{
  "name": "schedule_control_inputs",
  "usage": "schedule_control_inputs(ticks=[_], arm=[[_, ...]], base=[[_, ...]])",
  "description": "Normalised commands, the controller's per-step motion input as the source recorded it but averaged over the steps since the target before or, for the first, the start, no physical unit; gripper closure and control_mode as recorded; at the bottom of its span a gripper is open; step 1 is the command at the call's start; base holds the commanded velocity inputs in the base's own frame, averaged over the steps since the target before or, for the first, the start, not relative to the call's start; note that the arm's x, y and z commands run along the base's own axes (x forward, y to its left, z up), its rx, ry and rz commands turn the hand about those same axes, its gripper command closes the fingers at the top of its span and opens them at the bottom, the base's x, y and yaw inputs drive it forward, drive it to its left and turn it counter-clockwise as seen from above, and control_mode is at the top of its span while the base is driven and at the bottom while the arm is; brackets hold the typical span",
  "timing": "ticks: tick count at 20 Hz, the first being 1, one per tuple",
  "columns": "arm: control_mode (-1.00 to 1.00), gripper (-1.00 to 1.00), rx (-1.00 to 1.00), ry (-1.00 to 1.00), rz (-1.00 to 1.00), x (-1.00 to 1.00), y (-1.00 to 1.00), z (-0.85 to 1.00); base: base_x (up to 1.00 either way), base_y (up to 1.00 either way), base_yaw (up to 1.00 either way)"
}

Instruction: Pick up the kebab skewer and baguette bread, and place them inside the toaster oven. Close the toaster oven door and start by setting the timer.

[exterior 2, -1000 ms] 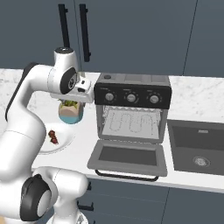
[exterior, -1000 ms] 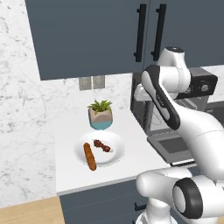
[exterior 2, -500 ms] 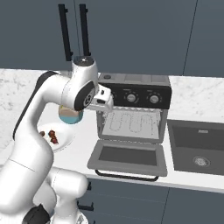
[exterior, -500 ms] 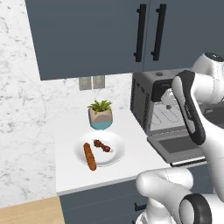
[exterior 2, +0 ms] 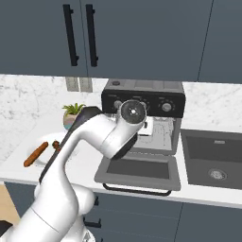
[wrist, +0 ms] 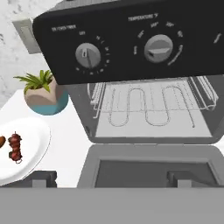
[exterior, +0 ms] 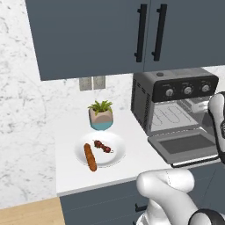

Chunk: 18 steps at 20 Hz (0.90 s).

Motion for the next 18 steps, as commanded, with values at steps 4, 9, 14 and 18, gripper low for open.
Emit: schedule_control_inputs(ticks=[4, 9, 14, 18], arm=[[-1.00, -1.00, 0.01, -0.32, -0.01, 0.26, -0.52, -0.21], [-1.00, -1.00, 0.00, -0.03, -0.01, 0.36, -0.29, -0.06], [-1.00, -1.00, 0.01, -0.06, 0.00, 0.47, -0.38, -0.22], [-1.00, -1.00, 0.01, 0.00, 0.00, 0.36, -0.25, 0.00]], base=[[0.00, 0.00, 0.00], [0.00, 0.00, 0.00], [0.00, 0.00, 0.00], [0.00, 0.00, 0.00]])
